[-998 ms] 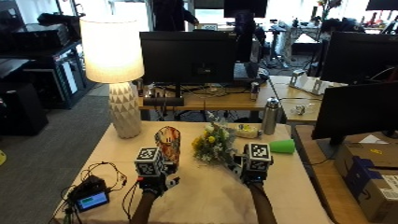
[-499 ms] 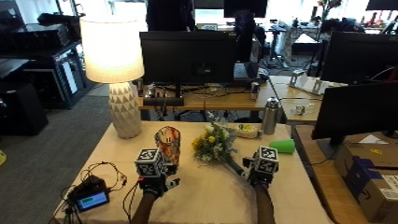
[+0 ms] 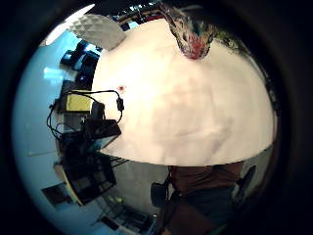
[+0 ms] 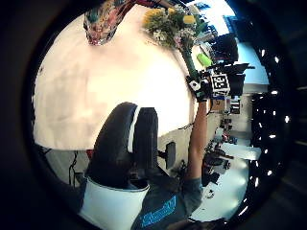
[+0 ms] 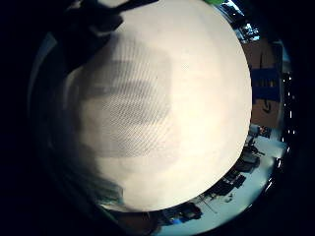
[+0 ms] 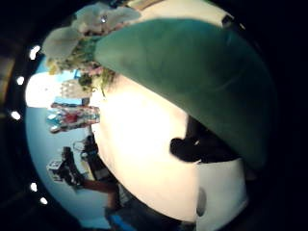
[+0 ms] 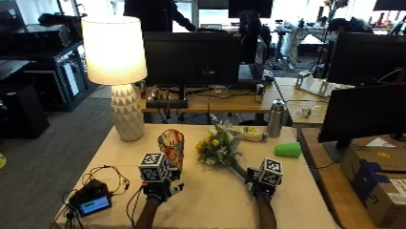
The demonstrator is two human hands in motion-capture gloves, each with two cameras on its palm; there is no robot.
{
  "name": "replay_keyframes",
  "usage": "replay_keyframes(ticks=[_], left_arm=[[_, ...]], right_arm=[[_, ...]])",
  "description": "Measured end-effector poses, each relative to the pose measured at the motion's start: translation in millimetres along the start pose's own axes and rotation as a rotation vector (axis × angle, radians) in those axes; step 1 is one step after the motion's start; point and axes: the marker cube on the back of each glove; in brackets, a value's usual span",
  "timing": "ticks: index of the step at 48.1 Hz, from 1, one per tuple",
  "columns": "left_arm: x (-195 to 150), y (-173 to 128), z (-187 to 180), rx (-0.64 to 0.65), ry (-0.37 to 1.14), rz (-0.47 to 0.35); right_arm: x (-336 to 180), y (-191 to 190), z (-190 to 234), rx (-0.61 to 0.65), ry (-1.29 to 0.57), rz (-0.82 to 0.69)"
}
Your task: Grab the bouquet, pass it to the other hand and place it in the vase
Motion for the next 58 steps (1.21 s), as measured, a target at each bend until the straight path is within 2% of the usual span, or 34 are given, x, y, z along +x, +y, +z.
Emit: replay_keyframes(ticks=[3,9,22,29,35,48,53,58], left_arm=[[2,2,1,-0.011,0.003,-0.002],[3,0,2,-0.014,0.002,-0.003],[8,-2,-5,-0.008,0.006,0.01],[18,-3,-26,0.019,0.007,0.026],[22,-23,-48,0.094,0.037,0.076],[62,-24,-122,0.251,0.288,0.201],[83,-30,-145,0.271,0.468,0.266],[105,-38,-161,0.265,0.673,0.331]], right_arm=[[3,7,-3,0.001,0.069,0.073],[-1,9,-12,0.096,0.098,0.079],[-7,9,-20,0.158,0.086,0.057],[-17,12,-35,0.2,-0.009,0.061],[-34,17,-63,0.268,-0.161,0.036],[-80,36,-124,0.401,-0.512,-0.052],[-107,44,-149,0.447,-0.689,-0.118],[-132,43,-157,0.449,-0.859,-0.208]])
